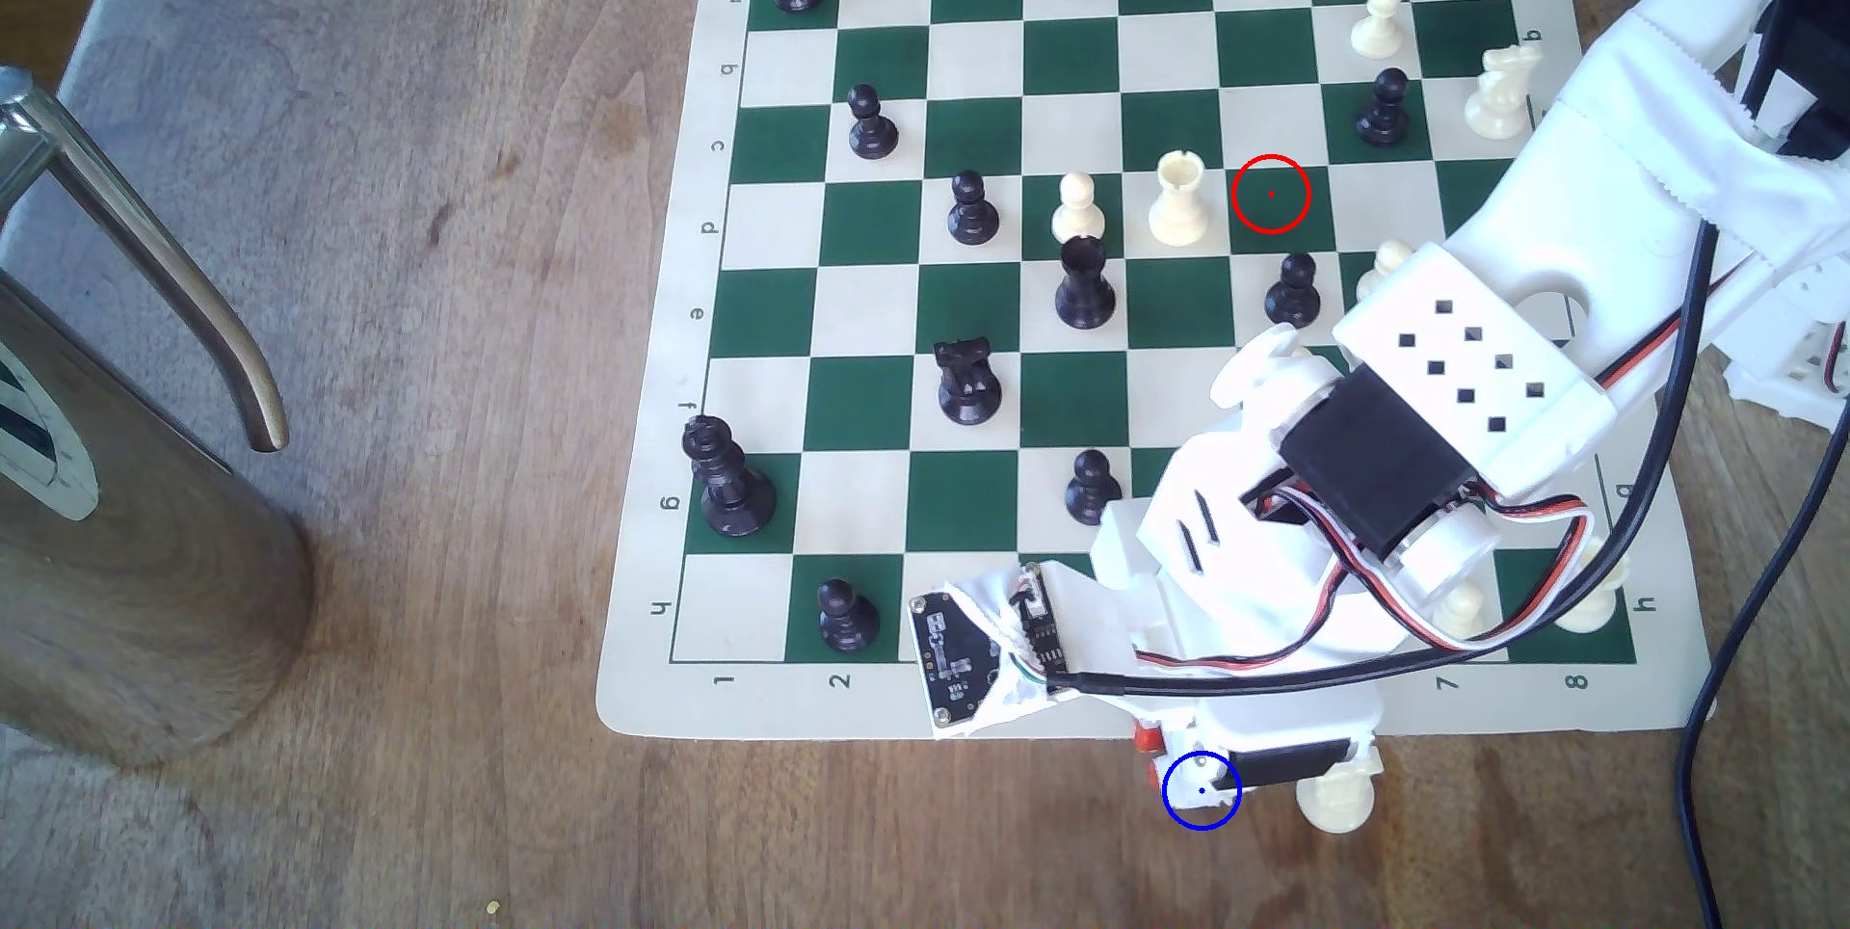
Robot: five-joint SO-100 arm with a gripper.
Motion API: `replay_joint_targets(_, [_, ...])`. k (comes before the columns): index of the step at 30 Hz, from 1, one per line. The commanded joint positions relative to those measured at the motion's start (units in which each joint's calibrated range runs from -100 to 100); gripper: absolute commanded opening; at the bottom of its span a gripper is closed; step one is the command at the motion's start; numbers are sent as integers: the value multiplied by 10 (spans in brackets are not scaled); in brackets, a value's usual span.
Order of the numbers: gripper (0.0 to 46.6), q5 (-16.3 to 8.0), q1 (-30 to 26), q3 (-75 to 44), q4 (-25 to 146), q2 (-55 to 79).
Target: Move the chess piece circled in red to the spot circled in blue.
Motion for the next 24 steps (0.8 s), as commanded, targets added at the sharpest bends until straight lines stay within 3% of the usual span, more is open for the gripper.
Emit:
replay_joint_targets(1, [29,3,-3,-4,-2,-12])
replay_joint_targets(12, [108,13,-4,-4,14,-13])
replay_joint_targets(17, [107,32,-11,2,39,-26])
replay_joint_targets(24, [108,35,-11,2,61,-30])
